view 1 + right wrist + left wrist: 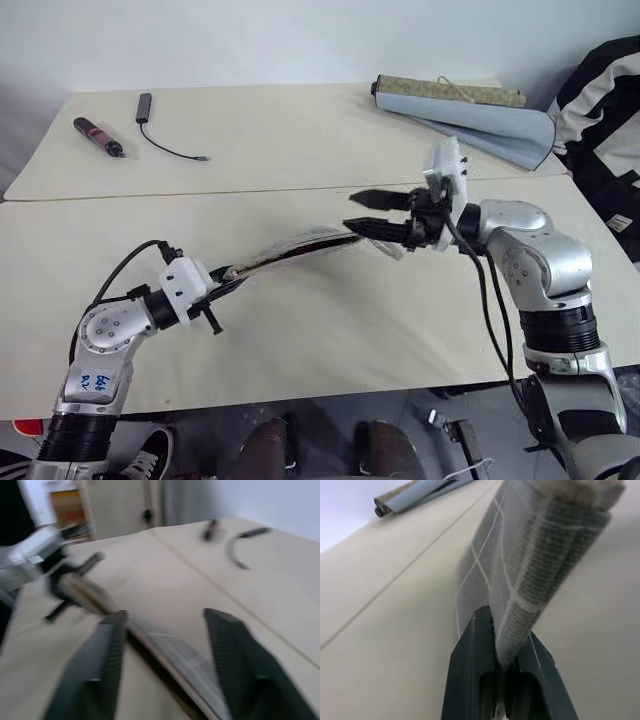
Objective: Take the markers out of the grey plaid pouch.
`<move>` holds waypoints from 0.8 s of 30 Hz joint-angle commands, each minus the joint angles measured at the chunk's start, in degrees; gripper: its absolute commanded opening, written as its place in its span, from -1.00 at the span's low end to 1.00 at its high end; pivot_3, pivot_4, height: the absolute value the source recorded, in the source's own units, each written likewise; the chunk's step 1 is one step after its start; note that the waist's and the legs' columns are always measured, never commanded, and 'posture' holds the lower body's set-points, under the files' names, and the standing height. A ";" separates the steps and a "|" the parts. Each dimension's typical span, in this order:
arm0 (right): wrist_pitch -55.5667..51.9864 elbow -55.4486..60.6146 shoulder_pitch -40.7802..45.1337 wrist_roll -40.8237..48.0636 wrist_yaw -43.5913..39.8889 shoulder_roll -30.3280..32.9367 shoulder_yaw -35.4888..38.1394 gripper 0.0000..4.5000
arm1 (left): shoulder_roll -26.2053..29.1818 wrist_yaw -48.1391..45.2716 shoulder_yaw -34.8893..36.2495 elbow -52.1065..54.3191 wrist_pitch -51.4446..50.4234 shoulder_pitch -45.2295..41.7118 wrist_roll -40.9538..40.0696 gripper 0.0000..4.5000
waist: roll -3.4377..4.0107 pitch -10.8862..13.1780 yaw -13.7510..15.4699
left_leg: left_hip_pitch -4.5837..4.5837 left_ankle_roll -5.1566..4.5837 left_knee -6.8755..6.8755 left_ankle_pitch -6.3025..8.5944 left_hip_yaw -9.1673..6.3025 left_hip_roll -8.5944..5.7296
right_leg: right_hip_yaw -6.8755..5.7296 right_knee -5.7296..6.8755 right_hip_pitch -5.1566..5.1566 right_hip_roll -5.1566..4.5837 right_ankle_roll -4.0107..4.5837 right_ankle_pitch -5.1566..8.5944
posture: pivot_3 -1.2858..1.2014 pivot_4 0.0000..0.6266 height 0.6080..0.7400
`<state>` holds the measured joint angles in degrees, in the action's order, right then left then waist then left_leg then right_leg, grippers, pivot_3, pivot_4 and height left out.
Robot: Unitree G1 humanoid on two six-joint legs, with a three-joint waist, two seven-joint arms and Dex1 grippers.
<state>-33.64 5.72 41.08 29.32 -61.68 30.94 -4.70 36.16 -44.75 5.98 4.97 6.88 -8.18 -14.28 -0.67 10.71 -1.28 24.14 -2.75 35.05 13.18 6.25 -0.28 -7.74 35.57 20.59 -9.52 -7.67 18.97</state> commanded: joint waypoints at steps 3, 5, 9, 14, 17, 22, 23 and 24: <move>3.86 0.67 -0.55 -4.78 0.83 -0.31 -3.58 -0.84 | -0.62 0.35 -0.73 3.11 0.88 -1.02 0.62 -1.00 | 0.00 0.00 -0.12 | 0.00 0.15 0.02 0.12 0.05 -0.02 | 0.02 0.02 0.02 0.04 -0.03 -0.02 | 0.03 -0.52 1.00; 6.63 -0.76 -0.89 -8.18 0.63 0.28 -5.74 -1.00 | -0.96 0.56 -0.90 3.38 0.51 -1.14 0.56 -1.00 | 0.00 0.00 -0.13 | -0.01 0.14 0.02 0.11 0.06 -0.02 | 0.02 0.04 0.02 0.06 -0.03 -0.02 | 0.03 -0.52 1.00; 8.96 -2.94 -0.90 -10.78 1.27 -0.29 -6.66 -1.00 | -1.51 0.62 -1.04 3.89 0.10 -1.11 0.70 -1.00 | 0.00 0.00 -0.15 | -0.01 -0.09 0.02 -0.03 0.07 -0.02 | 0.02 0.03 0.02 0.13 -0.03 -0.02 | 0.03 -0.52 1.00; 11.26 -5.04 -0.87 -13.20 1.13 0.11 -7.43 -1.00 | -1.89 0.75 -1.45 4.58 -0.13 -0.82 0.87 -1.00 | 0.00 0.00 -0.15 | -0.01 -0.10 0.03 -0.03 0.06 -0.02 | 0.01 0.03 0.01 0.11 -0.03 -0.02 | 0.03 -0.52 1.00; 15.50 -6.51 -0.53 -17.88 0.78 1.41 -9.88 -1.00 | -2.23 0.65 -2.25 5.38 -1.03 -0.86 0.75 -1.00 | 0.00 0.00 -0.14 | -0.01 -0.10 0.04 -0.03 0.06 -0.02 | 0.01 0.03 0.01 0.11 -0.03 -0.02 | 0.03 -0.52 1.00; 18.15 -5.95 0.33 -21.88 3.00 -1.50 -12.27 -1.00 | -2.48 -0.12 -6.70 7.53 -3.79 -1.73 2.77 -1.00 | 0.00 0.00 -0.17 | -0.01 -0.10 0.03 -0.04 0.06 -0.02 | 0.02 0.03 0.00 0.13 -0.03 -0.02 | 0.03 -0.52 1.00; 19.96 -6.10 0.37 -24.06 3.82 -1.91 -13.47 -1.00 | -2.36 -0.28 -7.62 7.48 -3.55 -2.05 3.72 -1.00 | 0.00 0.00 -0.17 | -0.01 -0.09 0.04 -0.04 0.06 -0.02 | 0.02 0.04 0.01 0.15 -0.03 -0.02 | 0.03 -0.52 1.00; 22.30 -6.99 0.31 -27.33 5.20 -2.08 -15.18 -1.00 | -2.48 -0.26 -8.11 7.39 -3.72 -2.56 3.93 -1.00 | 0.00 0.00 -0.18 | -0.01 -0.08 0.04 -0.04 0.06 -0.01 | 0.02 0.04 0.01 0.16 -0.03 -0.02 | 0.03 -0.52 1.00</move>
<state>-14.83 -2.05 40.41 5.48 -58.19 29.41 -18.01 33.83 -44.79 -1.51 9.70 2.63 -9.32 -10.90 -0.67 10.71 -1.46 24.13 -2.83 35.08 13.13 6.31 -0.30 -7.72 35.61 20.60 -9.36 -7.70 18.96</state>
